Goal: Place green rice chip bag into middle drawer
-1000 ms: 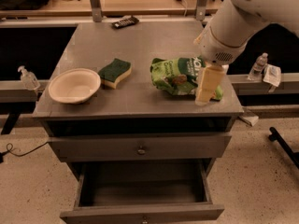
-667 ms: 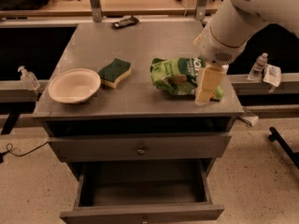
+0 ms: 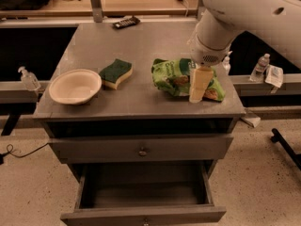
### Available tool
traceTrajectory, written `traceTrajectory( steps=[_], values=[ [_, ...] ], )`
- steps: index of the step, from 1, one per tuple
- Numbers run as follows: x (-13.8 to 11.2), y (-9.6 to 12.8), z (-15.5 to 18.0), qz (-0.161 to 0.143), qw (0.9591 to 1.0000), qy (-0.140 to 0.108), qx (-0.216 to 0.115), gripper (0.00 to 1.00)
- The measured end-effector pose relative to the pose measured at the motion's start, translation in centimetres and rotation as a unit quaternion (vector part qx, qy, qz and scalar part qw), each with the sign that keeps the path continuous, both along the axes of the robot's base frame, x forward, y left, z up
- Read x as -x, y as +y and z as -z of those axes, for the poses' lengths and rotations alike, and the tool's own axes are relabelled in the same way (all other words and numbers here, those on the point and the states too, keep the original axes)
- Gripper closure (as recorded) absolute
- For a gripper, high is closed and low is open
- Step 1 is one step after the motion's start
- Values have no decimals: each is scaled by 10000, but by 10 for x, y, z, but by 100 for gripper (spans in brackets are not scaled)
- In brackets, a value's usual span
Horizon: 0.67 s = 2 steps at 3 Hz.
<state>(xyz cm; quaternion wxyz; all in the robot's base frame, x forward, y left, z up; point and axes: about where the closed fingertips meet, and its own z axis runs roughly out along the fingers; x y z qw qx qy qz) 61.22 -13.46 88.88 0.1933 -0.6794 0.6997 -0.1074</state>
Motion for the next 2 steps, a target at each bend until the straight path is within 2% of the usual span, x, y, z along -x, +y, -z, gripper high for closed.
traceTrajectory(
  steps=[1, 2],
  values=[
    [-15, 2, 9, 11, 10000, -49, 25, 16],
    [-16, 3, 11, 3, 10000, -47, 33, 49]
  ],
)
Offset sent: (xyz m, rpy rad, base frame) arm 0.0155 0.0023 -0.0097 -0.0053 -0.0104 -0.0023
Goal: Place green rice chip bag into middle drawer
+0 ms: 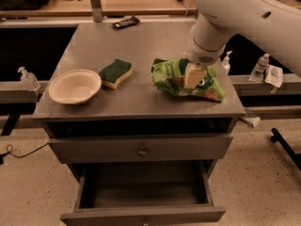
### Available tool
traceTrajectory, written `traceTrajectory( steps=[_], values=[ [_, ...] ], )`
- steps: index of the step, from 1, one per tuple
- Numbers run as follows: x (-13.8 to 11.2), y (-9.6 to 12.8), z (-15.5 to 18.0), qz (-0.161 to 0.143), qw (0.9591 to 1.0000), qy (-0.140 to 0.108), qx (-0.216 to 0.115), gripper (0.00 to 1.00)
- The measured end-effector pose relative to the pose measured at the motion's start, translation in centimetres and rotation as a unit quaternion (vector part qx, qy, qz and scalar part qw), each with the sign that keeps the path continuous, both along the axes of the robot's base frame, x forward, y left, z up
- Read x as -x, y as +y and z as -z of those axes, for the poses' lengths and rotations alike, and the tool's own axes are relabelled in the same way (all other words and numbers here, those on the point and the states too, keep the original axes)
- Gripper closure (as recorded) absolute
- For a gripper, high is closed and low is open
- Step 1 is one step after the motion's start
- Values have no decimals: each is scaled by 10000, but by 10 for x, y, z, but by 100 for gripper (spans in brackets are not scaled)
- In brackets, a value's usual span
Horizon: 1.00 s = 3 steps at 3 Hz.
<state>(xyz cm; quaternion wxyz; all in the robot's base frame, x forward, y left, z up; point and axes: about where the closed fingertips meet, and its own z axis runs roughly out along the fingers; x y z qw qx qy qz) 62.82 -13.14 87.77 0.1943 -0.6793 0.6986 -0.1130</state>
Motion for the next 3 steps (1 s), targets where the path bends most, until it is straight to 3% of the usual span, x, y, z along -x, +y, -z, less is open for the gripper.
traceTrajectory(
  steps=[1, 2, 3],
  values=[
    [0, 1, 0, -7, 10000, 4, 3, 72],
    [5, -5, -16, -38, 9997, -88, -239, 94],
    [30, -5, -44, -124, 9987, -164, -457, 100]
  ],
)
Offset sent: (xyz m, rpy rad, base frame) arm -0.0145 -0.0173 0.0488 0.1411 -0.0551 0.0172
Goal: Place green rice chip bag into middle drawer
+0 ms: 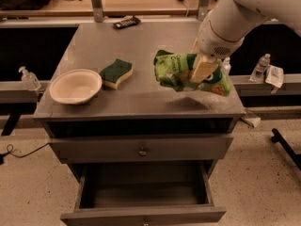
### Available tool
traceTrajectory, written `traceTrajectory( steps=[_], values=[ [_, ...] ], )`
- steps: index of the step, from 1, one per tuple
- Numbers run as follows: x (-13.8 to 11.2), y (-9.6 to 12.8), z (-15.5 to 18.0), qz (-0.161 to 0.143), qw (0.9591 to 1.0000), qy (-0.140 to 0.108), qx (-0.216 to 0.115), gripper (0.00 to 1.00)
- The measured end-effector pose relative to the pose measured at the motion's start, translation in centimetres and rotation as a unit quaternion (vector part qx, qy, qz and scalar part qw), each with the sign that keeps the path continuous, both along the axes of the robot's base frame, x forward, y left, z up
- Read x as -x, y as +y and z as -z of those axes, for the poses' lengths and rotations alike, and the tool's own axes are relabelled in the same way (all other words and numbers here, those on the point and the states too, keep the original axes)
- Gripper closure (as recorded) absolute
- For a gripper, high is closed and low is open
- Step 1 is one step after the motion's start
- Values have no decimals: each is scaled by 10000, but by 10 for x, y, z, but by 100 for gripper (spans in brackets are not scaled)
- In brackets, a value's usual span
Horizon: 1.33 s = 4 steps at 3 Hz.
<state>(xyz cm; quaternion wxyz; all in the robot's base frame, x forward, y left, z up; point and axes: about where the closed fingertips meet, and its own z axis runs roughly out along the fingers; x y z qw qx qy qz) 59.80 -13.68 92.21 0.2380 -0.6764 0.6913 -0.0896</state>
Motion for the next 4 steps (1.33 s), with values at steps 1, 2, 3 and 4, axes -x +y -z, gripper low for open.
traceTrajectory(
  steps=[1, 2, 3, 4],
  values=[
    [36, 5, -17, -33, 9997, 182, -133, 100],
    [72, 18, -10, -83, 9980, 477, -407, 100],
    [125, 43, 48, -301, 9970, 581, -425, 100],
    [130, 42, 54, -358, 9969, 555, -426, 100]
  ],
)
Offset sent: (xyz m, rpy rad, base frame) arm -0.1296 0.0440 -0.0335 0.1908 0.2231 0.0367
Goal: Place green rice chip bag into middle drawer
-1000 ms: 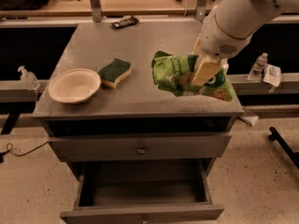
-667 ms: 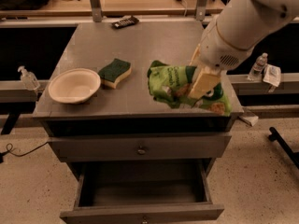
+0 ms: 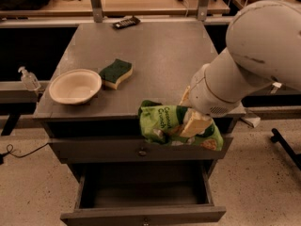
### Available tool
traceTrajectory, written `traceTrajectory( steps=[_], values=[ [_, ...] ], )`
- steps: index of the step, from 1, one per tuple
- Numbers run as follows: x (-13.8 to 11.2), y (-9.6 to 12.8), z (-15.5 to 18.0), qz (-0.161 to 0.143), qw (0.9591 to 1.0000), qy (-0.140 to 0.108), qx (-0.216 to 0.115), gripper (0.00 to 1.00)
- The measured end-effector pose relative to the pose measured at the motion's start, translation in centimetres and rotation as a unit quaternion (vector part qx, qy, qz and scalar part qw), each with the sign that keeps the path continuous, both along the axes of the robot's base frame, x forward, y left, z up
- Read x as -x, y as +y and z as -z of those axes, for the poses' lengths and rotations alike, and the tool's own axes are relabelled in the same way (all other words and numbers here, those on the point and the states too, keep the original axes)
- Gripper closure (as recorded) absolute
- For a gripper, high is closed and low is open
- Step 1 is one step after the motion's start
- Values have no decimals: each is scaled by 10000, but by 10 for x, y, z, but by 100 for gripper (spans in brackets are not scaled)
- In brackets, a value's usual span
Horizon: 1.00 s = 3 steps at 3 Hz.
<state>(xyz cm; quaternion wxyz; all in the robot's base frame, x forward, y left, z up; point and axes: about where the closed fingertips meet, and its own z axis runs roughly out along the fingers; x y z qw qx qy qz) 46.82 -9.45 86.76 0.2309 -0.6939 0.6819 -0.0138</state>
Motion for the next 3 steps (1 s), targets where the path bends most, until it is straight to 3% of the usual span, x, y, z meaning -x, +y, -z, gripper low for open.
traceTrajectory(
  steps=[1, 2, 3],
  values=[
    [0, 0, -1, 1, 10000, -1, 0, 100],
    [7, 0, 19, 16, 9997, -82, -230, 100],
    [33, 7, 96, 2, 9938, -162, -1103, 100]
  ],
)
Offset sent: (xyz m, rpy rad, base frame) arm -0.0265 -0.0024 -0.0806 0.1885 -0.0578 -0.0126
